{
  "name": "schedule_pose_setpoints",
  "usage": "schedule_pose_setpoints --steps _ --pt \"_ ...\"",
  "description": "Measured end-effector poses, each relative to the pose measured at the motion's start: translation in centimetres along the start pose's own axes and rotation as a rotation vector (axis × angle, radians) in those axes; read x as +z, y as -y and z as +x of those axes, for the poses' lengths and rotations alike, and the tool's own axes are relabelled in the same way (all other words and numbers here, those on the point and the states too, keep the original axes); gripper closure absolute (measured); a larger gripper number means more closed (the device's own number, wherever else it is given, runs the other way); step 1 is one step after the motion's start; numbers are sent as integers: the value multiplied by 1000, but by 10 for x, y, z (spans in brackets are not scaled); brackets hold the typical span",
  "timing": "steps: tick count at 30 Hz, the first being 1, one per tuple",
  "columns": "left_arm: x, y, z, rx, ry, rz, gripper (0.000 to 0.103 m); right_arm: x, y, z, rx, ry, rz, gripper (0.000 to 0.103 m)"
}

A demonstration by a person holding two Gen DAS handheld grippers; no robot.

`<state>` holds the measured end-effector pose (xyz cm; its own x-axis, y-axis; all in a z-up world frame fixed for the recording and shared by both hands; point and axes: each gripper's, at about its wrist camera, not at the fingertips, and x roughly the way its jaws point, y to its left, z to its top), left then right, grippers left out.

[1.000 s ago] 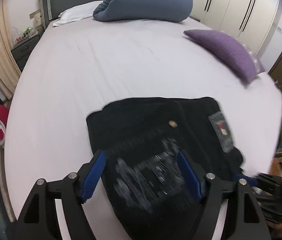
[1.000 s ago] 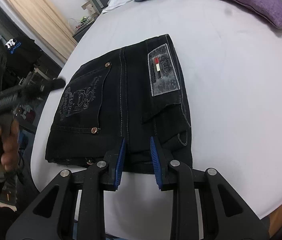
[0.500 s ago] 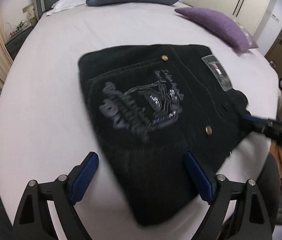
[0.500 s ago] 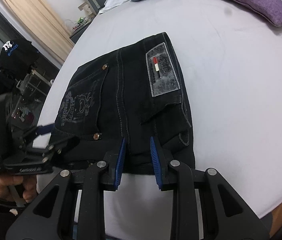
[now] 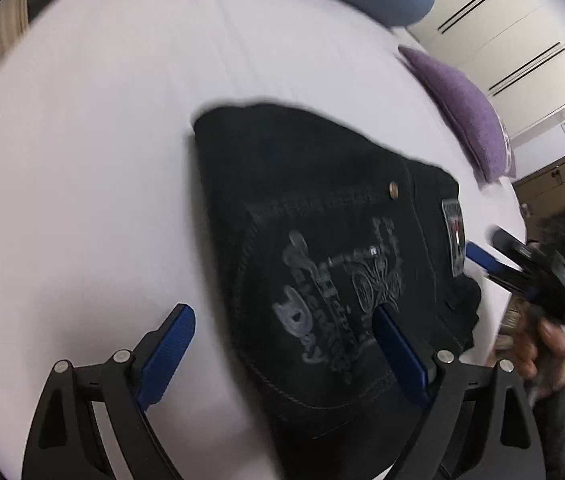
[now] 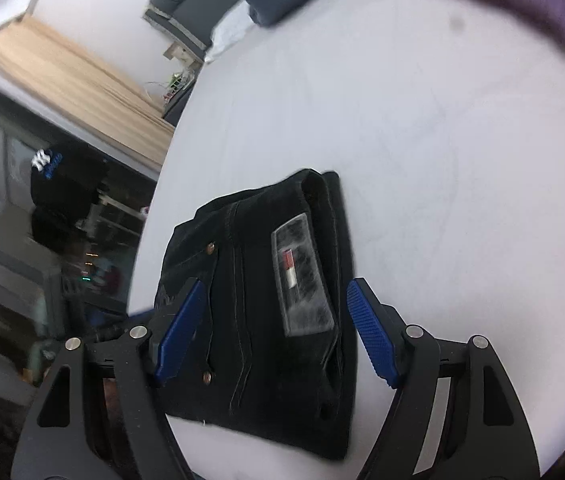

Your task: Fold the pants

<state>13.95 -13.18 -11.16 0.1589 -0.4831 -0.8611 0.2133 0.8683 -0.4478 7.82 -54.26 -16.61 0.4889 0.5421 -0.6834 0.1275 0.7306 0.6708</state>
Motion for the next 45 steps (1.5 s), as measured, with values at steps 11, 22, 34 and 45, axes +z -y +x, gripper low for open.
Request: schedule_pose_setpoints --steps 11,22,34,45 --pt "9 15 20 -50 -43 3 50 -1 2 53 -20 -99 11 69" --pt "12 23 -28 -80 75 49 82 -5 -115 38 -266 -9 -309 87" --pt "56 -49 -137 82 289 29 80 40 -234 85 9 5 -385 87" --pt "55 -123 -33 96 197 -102 39 29 -124 198 87 -97 -28 66"
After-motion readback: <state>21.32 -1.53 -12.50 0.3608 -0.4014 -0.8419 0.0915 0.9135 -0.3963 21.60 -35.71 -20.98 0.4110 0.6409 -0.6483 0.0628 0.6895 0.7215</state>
